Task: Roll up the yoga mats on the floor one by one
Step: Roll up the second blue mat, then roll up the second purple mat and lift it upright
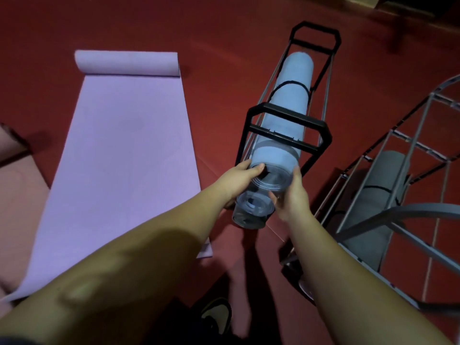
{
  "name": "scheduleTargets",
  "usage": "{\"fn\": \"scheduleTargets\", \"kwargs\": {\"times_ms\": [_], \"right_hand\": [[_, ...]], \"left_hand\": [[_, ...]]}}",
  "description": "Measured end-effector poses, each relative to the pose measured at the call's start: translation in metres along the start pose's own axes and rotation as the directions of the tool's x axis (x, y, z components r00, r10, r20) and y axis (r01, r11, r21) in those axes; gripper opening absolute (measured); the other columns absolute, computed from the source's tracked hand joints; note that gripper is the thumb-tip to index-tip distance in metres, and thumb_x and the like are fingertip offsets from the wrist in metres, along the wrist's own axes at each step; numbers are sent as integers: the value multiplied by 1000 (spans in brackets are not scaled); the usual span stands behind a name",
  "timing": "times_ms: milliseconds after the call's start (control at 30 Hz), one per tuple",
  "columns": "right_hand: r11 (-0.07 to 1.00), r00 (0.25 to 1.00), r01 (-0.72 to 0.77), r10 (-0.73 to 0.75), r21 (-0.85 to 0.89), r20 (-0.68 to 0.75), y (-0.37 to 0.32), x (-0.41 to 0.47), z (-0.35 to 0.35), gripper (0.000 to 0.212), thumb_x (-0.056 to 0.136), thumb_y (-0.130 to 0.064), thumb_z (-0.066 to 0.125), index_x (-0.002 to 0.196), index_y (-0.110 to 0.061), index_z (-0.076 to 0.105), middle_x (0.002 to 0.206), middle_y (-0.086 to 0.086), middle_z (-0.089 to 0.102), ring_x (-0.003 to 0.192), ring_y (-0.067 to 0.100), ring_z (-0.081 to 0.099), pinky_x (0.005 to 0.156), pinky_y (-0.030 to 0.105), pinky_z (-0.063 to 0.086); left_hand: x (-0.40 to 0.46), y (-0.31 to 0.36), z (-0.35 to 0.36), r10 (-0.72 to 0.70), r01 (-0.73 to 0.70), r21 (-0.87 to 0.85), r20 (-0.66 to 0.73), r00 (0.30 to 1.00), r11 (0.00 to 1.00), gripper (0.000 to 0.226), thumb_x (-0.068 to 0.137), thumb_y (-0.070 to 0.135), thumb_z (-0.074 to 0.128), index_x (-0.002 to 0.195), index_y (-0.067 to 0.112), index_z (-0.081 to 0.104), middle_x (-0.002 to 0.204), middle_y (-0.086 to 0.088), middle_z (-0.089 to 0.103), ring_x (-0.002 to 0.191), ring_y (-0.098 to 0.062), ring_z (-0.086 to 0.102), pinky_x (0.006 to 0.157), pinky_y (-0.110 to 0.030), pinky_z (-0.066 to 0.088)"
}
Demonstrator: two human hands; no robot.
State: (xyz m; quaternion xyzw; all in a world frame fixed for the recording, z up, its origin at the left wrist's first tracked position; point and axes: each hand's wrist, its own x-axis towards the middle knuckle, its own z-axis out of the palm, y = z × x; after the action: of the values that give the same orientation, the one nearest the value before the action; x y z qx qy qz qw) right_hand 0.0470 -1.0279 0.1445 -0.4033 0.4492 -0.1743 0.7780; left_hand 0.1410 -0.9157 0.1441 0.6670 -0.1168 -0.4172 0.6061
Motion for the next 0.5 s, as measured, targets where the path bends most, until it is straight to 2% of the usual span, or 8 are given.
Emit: {"fn": "scheduleTargets", "kwargs": {"times_ms": [33, 100, 167, 233, 300, 367, 433, 500], "right_hand": [[1000, 1000, -6, 6, 16, -10, 1, 1, -2, 47, 95, -63, 45, 109, -21, 63, 113, 2, 71, 103, 18, 68, 95, 34, 53], [995, 997, -51, 56, 81, -56, 17, -4, -3, 58, 95, -69, 34, 116, -21, 59, 115, 1, 65, 107, 19, 65, 101, 36, 49], [993, 987, -95, 103, 68, -126, 48, -17, -3, 46, 100, -60, 31, 107, -21, 55, 95, 0, 61, 86, 18, 64, 82, 30, 52], [959, 991, -67, 30, -276, -134, 89, -32, 0, 31, 102, -44, 40, 90, -22, 60, 78, 0, 59, 69, 18, 56, 61, 29, 44], [726, 994, 70, 5, -685, 107, 145, -44, 10, 28, 99, -34, 48, 79, -20, 62, 83, 7, 63, 78, 24, 58, 72, 36, 46], [378, 869, 330, 235, -865, 435, 191, -50, 20, 25, 95, -35, 51, 83, -19, 67, 95, 10, 67, 90, 24, 62, 86, 39, 48], [31, 731, 569, 438, -822, 523, 228, -52, 32, 26, 93, -38, 55, 97, -18, 71, 106, 8, 69, 97, 24, 64, 86, 35, 46], [-152, 703, 649, 494, -745, 511, 261, -48, 42, 22, 92, -34, 60, 106, -18, 70, 113, 5, 68, 102, 22, 63, 85, 30, 44]], "left_hand": [[-3, 0, -1, -2, 2, 8, 0, 1000, 1000, 55, 91, 48, 63, 141, 28, 49, 134, 6, 58, 120, -15, 57, 102, -33, 44], [-17, -7, -13, -32, 32, -23, -30, 999, 999, 46, 95, 45, 61, 134, 22, 57, 130, -1, 62, 115, -19, 59, 94, -32, 49], [-37, -21, -36, -74, 71, -46, -78, 994, 996, 30, 98, 39, 57, 115, 15, 63, 107, -5, 67, 88, -18, 61, 72, -26, 47], [-64, -44, -68, -134, 135, 2, -135, 982, 991, 27, 102, 33, 52, 107, 9, 61, 99, -8, 65, 72, -18, 57, 63, -24, 47], [-97, -88, -114, -201, 227, 135, -182, 963, 964, 31, 102, 31, 50, 107, 3, 63, 104, -12, 68, 69, -20, 59, 67, -27, 48], [-128, -132, -158, -252, 322, 320, -240, 937, 891, 33, 101, 30, 52, 104, 1, 66, 103, -13, 71, 69, -23, 61, 68, -27, 45], [-157, -180, -202, -287, 411, 518, -306, 908, 750, 29, 99, 32, 54, 92, 7, 68, 102, -14, 71, 86, -29, 65, 70, -27, 40], [-182, -222, -242, -323, 480, 630, -355, 877, 611, 24, 98, 34, 55, 89, 14, 66, 106, -12, 69, 102, -29, 62, 74, -28, 38]]}}
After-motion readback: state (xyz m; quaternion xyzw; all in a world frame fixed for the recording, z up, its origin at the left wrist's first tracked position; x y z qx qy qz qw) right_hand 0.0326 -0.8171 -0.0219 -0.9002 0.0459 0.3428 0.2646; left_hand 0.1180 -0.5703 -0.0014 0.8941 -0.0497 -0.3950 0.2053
